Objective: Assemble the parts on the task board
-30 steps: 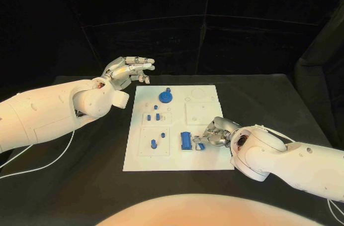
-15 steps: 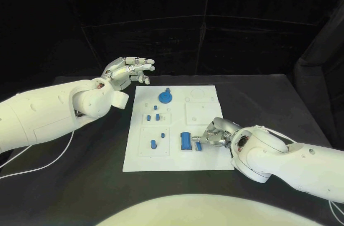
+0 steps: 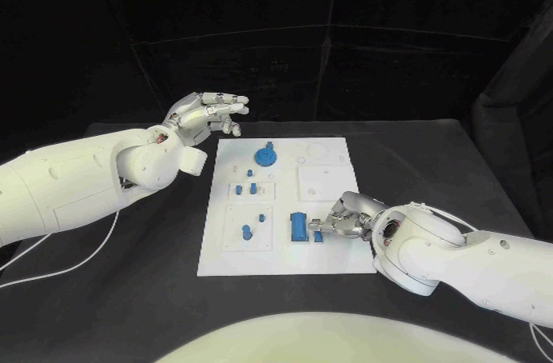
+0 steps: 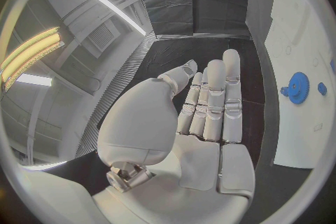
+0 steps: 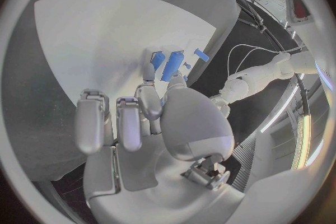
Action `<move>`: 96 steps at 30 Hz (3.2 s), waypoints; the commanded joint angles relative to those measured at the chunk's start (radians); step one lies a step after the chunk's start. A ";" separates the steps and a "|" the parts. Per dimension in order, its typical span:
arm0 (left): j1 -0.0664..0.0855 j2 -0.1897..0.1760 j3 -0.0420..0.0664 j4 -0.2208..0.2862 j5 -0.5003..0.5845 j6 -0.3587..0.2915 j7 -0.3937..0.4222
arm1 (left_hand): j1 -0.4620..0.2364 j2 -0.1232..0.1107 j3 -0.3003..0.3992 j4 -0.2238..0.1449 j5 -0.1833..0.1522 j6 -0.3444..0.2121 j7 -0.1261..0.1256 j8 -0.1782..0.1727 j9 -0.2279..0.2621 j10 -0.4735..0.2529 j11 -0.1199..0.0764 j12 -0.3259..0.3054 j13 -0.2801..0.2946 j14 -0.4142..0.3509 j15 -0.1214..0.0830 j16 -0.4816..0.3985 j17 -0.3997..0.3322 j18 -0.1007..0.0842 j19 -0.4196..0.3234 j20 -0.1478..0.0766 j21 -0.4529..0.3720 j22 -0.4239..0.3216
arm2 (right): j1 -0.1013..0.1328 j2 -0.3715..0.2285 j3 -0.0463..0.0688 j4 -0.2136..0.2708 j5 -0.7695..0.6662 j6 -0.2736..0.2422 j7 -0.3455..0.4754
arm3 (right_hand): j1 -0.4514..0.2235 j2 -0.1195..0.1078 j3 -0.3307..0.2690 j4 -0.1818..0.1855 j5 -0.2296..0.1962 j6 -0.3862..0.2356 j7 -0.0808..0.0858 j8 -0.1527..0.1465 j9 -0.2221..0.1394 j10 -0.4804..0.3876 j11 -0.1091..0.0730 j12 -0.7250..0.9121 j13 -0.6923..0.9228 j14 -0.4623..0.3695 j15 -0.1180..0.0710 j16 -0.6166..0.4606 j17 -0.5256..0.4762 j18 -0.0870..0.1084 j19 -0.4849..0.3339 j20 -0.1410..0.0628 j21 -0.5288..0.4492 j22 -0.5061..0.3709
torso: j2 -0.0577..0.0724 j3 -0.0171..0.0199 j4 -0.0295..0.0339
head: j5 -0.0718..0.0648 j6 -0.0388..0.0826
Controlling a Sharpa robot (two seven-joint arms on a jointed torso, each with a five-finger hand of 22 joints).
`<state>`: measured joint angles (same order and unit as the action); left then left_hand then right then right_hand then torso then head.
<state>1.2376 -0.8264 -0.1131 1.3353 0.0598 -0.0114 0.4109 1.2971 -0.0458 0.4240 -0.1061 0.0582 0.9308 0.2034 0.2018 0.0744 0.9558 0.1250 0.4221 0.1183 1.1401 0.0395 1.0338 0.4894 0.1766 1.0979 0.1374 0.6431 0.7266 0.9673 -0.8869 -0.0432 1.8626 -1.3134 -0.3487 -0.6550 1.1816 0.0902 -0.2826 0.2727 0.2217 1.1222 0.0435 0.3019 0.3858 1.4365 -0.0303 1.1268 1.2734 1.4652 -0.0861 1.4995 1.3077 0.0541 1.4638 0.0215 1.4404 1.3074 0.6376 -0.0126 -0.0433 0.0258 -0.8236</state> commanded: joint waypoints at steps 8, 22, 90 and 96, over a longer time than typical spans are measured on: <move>0.001 0.000 0.001 0.000 -0.005 0.013 0.001 | -0.005 0.008 -0.007 0.001 0.002 -0.009 0.000 0.008 0.001 -0.008 0.003 0.004 0.001 -0.006 0.002 0.005 -0.002 0.007 -0.005 0.003 -0.005 -0.002 | 0.001 -0.023 0.000 0.010 -0.020 0.118 0.043 | 0.097 -0.014 0.007 -0.058 -0.042 -0.008 0.001 0.006 0.005 0.002 0.001 -0.008 0.000 0.082 -0.006 0.000 0.150 -0.008 0.029 -0.004 0.000 0.055 | 0.001 -0.0001 -0.0022 | -0.005 0.002; 0.001 0.003 0.001 -0.002 -0.005 0.015 -0.002 | -0.005 0.008 -0.007 0.001 0.002 -0.009 0.000 0.008 0.001 -0.008 0.003 0.004 0.001 -0.006 0.002 0.005 -0.002 0.007 -0.005 0.003 -0.005 -0.002 | 0.001 -0.026 0.000 -0.002 -0.022 0.129 0.022 | 0.100 -0.004 0.008 -0.059 -0.040 -0.007 0.002 0.008 0.007 0.003 0.001 -0.007 0.002 0.082 -0.006 0.000 0.150 -0.008 0.029 -0.004 0.000 0.056 | 0.001 0.0002 0.0007 | -0.005 0.001; -0.046 0.146 0.004 -0.198 0.054 -0.152 0.057 | -0.601 0.046 -0.226 0.106 -0.058 -0.427 -0.102 -0.123 -0.074 -0.407 -0.027 -0.347 -0.118 -0.625 0.049 -0.928 -0.489 -0.069 -0.696 0.018 -0.643 -0.592 | 0.136 0.214 0.022 -0.657 1.171 -0.038 1.077 | -0.414 -0.008 0.155 -0.273 -0.222 -0.624 0.074 -0.302 -0.315 -0.863 0.123 -1.127 -1.273 -0.871 0.159 -1.499 -1.308 0.054 -0.884 0.111 -1.440 -1.307 | -0.085 0.0089 0.0283 | -0.025 0.203; -0.078 0.124 0.029 -0.100 0.028 -0.290 0.069 | -0.760 0.046 -0.271 0.106 -0.058 -0.542 -0.125 -0.202 -0.074 -0.532 -0.049 -0.422 -0.118 -0.742 -0.039 -0.952 -0.489 -0.087 -0.787 -0.018 -0.643 -0.622 | 0.116 0.175 0.030 -0.526 1.222 -0.177 1.113 | -0.589 -0.090 0.185 -0.273 -0.222 -0.738 0.047 -0.302 -0.386 -0.995 0.102 -1.127 -1.273 -1.006 0.086 -1.499 -1.308 0.036 -1.016 0.080 -1.440 -1.307 | -0.093 0.0126 0.0433 | -0.026 0.224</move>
<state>1.1606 -0.7023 -0.0849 1.2220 0.1136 -0.1984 0.4627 0.7270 -0.0044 0.2073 -0.0045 0.0121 0.5259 0.1061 0.0545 0.0073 0.5731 0.1024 0.0466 0.0069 0.5383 0.0883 0.1104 0.0103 0.1235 0.4202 0.1616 0.0192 0.1408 1.0844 -0.7077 -0.0145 1.3209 -0.1343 -0.4183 0.4205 0.8021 0.0679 -0.1321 -0.0056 0.0179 0.5196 0.1218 0.0101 0.0368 0.5978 0.0970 0.0113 0.0201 0.6203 0.0431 0.0106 0.0131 0.1234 0.6053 0.1377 0.0155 0.0114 0.5486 -0.0020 -0.0088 0.0003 -0.6042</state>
